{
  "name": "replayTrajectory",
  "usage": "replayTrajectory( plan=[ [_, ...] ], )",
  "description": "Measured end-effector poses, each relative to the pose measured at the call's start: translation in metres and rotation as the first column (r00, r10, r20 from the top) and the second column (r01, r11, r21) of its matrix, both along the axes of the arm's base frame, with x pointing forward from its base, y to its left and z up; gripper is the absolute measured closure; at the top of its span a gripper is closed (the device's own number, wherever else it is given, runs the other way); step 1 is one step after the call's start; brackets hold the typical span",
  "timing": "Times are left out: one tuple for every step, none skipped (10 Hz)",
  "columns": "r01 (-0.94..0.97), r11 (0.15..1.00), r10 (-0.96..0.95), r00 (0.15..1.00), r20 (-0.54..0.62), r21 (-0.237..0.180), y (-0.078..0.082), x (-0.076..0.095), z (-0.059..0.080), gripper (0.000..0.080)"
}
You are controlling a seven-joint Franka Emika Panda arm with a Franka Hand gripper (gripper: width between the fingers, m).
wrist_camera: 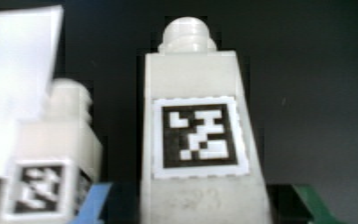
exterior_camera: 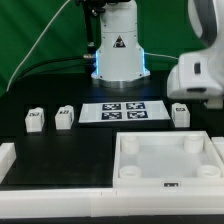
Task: Assemble one leg
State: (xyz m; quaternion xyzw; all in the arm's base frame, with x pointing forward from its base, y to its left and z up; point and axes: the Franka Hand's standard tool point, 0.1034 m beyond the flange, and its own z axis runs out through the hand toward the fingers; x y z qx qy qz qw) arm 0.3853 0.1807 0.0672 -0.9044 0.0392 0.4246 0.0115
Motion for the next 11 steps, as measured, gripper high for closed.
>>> replayTrajectory(
  plan=[
    [0.003, 1.000, -0.003, 1.000, 0.003, 0.000, -0.005, 0.004, 0.012, 0.0506],
    [-0.001, 1.000, 0.001, 1.000, 0.000, 0.006, -0.010, 0.008, 0.022, 0.0506],
    [0.009, 1.000, -0.009, 1.000, 0.023, 0.010, -0.012, 0.015, 0.025, 0.0506],
    [0.010, 1.000, -0.010, 0.999, 0.053, 0.011, -0.010, 0.016, 0.021, 0.0506],
    [0.009, 1.000, -0.009, 0.999, 0.048, 0.010, -0.010, 0.014, 0.020, 0.0506],
    [0.015, 1.000, -0.017, 0.995, 0.096, 0.013, -0.009, 0.020, 0.018, 0.0506],
    [0.021, 1.000, -0.024, 0.980, 0.196, 0.015, -0.007, 0.028, 0.017, 0.0506],
    [0.024, 1.000, -0.028, 0.960, 0.278, 0.016, -0.006, 0.028, 0.018, 0.0506],
    [0.030, 0.999, -0.036, 0.909, 0.414, 0.022, -0.003, 0.034, 0.017, 0.0506],
    [0.004, 0.999, -0.022, 0.867, 0.498, 0.037, -0.005, 0.034, 0.020, 0.0506],
    [-0.009, 0.999, -0.023, 0.811, 0.585, 0.051, -0.012, 0.045, 0.026, 0.0506]
  ],
)
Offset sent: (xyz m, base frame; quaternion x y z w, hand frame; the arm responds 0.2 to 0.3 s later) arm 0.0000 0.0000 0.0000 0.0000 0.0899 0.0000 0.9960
